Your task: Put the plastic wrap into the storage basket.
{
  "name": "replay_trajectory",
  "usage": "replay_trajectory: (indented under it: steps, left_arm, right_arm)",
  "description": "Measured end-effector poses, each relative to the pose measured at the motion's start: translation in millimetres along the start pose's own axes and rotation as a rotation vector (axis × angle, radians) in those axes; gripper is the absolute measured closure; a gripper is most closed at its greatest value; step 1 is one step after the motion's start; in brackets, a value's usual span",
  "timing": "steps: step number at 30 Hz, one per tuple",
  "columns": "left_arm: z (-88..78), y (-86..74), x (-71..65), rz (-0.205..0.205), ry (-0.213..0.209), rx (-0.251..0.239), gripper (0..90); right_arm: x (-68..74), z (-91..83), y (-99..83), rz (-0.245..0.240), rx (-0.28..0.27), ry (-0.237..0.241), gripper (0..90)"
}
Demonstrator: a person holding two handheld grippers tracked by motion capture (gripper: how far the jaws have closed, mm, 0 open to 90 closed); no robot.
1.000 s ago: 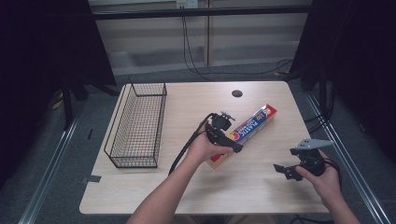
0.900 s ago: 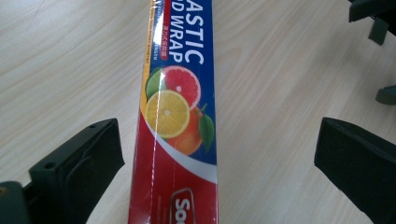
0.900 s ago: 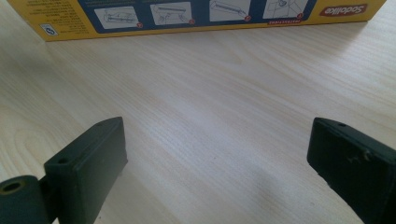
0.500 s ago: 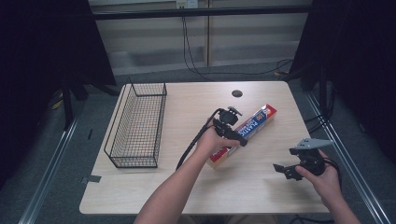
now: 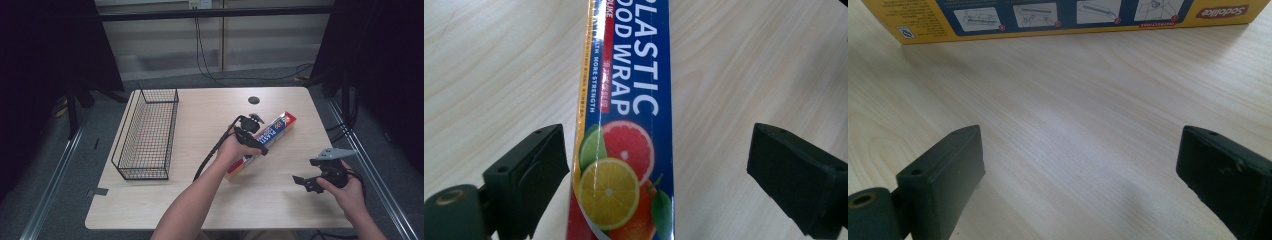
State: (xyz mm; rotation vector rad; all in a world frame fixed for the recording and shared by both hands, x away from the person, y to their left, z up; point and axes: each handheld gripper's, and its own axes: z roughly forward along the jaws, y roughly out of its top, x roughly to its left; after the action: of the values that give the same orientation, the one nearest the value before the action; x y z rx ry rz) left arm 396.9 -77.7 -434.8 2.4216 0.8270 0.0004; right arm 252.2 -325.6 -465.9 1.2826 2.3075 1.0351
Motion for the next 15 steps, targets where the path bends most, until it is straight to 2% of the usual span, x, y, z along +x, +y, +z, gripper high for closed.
replay_trajectory:
  steps: [15]
  left_arm:
    - [12.6, 1.1, 5.2, 0.004, 0.028, 0.029, 20.8]
  right_arm:
    - [0.7, -0.1, 0.5, 0.001, 0.002, 0.008, 5.0]
